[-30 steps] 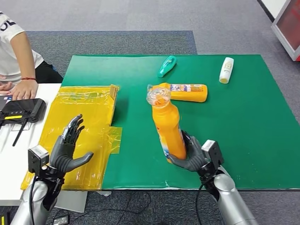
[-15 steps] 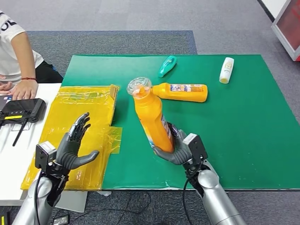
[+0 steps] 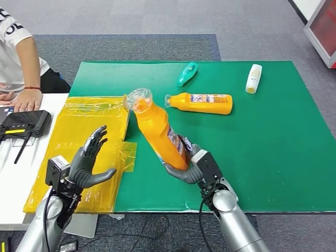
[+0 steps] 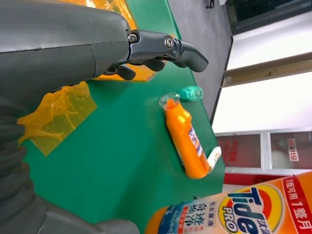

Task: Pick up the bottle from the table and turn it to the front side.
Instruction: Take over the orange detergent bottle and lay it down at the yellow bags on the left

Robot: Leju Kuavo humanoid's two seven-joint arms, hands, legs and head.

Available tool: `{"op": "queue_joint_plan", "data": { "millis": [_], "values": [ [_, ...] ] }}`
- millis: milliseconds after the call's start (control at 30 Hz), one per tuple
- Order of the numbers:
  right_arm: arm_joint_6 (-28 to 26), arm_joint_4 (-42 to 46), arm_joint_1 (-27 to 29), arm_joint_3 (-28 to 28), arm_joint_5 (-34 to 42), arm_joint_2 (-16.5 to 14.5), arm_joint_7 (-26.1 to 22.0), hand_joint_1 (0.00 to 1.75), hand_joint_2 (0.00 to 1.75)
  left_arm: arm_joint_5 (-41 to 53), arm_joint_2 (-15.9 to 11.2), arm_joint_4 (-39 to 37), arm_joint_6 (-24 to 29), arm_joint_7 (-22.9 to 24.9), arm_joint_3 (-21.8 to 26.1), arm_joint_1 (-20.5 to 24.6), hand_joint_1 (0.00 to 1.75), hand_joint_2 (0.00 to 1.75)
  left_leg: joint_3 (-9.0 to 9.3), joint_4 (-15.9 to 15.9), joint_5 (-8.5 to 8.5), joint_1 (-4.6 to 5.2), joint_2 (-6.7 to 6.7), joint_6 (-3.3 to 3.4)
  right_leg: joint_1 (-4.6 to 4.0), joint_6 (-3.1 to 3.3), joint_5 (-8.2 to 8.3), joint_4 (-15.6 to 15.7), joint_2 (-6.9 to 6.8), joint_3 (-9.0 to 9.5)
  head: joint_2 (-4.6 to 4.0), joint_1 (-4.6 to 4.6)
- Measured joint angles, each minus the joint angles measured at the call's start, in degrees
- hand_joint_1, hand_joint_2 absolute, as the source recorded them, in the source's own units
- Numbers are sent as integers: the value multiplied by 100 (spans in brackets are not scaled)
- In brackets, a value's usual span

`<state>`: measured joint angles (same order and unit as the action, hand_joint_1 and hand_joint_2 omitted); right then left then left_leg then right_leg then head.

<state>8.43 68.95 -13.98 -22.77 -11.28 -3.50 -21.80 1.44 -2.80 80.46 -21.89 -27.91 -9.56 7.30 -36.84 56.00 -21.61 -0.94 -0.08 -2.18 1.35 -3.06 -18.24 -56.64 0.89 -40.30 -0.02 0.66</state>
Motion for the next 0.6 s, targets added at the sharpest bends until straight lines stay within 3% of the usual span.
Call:
{"op": "queue_joint_plan", "data": {
  "millis": [200, 400, 600],
  "values": [
    [-29, -26, -26, -164, -29, -85, -17, 175, 175, -496, 9, -69, -510, 3, -92, 175, 0, 175, -1, 0, 1, 0, 0, -1, 0, 0, 0, 0, 0, -2, 0, -1],
    [63, -185, -190, -394, 47, -203, -98, 175, 175, -1207, 8, -269, -1181, 144, -255, 667, 0, 175, -2, 0, 6, 0, 0, -2, 0, 4, 5, 0, 0, -2, 0, -1],
    [91, -356, -361, -592, 110, -296, -137, 175, 175, -1494, 5, -524, -1403, 245, -405, 1102, 0, 175, -2, 0, 12, 0, 0, -4, -1, 4, 9, 0, 0, -2, 0, -1]
  ]
}}
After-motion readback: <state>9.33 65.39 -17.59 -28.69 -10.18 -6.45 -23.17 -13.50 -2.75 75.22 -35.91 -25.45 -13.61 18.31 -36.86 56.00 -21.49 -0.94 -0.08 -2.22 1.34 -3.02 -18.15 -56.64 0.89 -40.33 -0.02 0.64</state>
